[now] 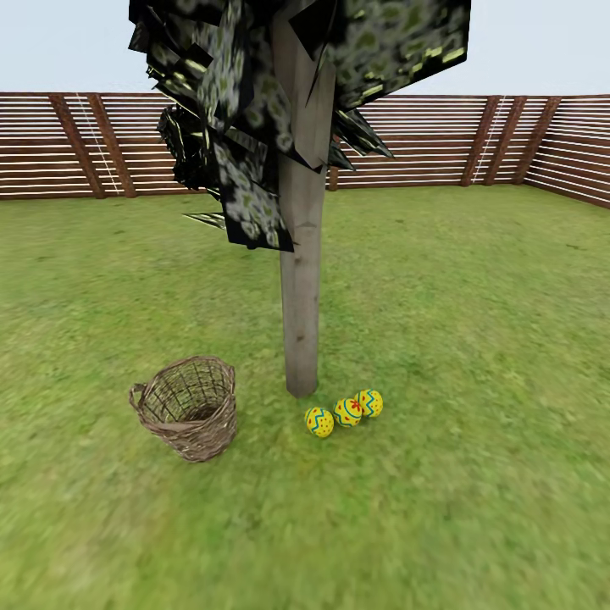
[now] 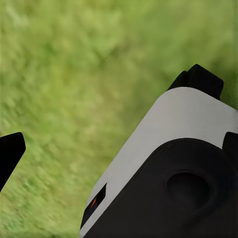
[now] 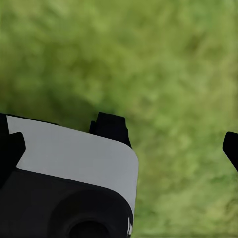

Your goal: Take the three Easter eggs out of the wicker basket on the lawn in the garden, then place them on the lawn next to a single tree (choose any tree) so that all three eggs are next to the same tree and none are left in the basket.

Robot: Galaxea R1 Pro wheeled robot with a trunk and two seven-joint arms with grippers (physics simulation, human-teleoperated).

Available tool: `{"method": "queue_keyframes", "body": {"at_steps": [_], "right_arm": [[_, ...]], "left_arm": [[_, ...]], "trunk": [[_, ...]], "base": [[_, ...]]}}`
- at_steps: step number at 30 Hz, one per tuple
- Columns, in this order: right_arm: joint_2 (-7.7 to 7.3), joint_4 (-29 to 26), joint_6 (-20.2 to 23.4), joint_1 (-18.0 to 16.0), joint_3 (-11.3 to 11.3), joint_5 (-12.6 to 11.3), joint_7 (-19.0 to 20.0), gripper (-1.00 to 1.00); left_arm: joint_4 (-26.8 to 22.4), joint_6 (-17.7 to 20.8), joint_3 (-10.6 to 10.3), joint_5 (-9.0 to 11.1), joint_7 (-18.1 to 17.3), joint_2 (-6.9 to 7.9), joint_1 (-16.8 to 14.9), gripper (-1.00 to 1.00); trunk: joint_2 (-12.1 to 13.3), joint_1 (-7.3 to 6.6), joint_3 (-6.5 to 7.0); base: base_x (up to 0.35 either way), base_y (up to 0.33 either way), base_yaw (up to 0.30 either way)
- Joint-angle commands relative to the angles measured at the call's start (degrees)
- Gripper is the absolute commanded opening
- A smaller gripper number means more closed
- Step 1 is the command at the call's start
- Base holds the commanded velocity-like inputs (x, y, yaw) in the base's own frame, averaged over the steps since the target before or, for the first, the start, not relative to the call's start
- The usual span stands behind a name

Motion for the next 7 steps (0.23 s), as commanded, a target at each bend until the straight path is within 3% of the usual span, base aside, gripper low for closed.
{"method": "queue_keyframes", "body": {"at_steps": [1, 7], "right_arm": [[0.03, 0.24, -0.3, -0.09, 0.2, 0.57, -0.38, 1.0], [0.03, 0.24, -0.28, -0.09, 0.2, 0.57, -0.38, 1.0]], "left_arm": [[0.01, 0.26, -0.48, 0.3, 0.12, 0.0, -0.04, 1.0], [0.01, 0.26, -0.48, 0.3, 0.13, 0.0, -0.04, 1.0]], "trunk": [[-0.02, -0.01, -0.04], [-0.02, -0.01, -0.04]], "base": [[0.0, 0.0, 0.0], [0.0, 0.0, 0.0]]}}
